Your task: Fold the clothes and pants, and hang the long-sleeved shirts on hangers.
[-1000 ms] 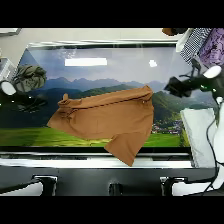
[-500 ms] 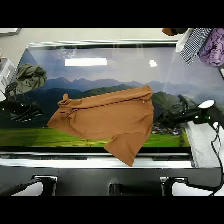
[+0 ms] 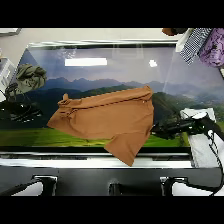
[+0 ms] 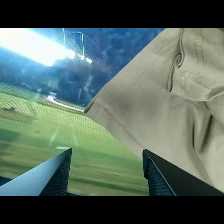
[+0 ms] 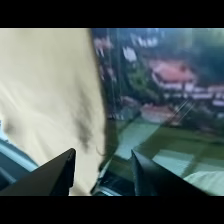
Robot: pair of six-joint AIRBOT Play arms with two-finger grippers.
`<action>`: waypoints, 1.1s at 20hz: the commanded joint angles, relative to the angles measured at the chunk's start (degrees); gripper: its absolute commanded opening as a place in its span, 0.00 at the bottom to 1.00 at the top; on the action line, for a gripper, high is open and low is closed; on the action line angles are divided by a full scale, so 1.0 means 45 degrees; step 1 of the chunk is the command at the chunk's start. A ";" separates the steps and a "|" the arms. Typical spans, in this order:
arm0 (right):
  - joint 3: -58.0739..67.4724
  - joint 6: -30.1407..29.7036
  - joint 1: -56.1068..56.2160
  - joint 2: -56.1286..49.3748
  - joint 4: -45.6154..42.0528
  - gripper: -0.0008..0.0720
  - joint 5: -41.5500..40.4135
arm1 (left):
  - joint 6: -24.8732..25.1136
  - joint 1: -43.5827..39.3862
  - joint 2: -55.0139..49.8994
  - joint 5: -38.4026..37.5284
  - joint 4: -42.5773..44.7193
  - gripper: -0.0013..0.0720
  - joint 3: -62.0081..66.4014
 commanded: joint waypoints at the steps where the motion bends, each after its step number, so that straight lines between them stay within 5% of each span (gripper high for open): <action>1: -0.0835 -0.0078 0.0005 0.0005 0.0631 0.56 -0.0330 | -0.0806 0.0015 -0.0010 -0.0257 0.0000 0.72 -0.0005; 7: -0.1311 -0.0355 0.0894 0.0005 0.1316 0.48 -0.1307 | -0.1078 0.0087 -0.0112 -0.0272 -0.0005 0.72 -0.0019; 10: -0.1297 -0.0189 0.1904 0.0019 0.1336 0.05 -0.2176 | -0.0432 0.0393 -0.0034 -0.0287 -0.0010 0.72 -0.0131; 13: -0.1219 -0.0019 0.1885 0.0452 0.1107 0.05 -0.2249 | 0.0340 0.1535 0.0481 0.0185 -0.0325 0.72 -0.1321; 17: -0.1190 0.0389 0.1885 0.2079 0.1010 0.05 -0.2210 | 0.3842 0.3803 0.0597 0.1360 -0.4867 0.72 -0.3735; 22: -0.1195 0.0986 0.1899 0.3779 0.1005 0.05 -0.2127 | 0.5945 0.4580 0.0063 0.2997 -0.7135 0.72 -0.5289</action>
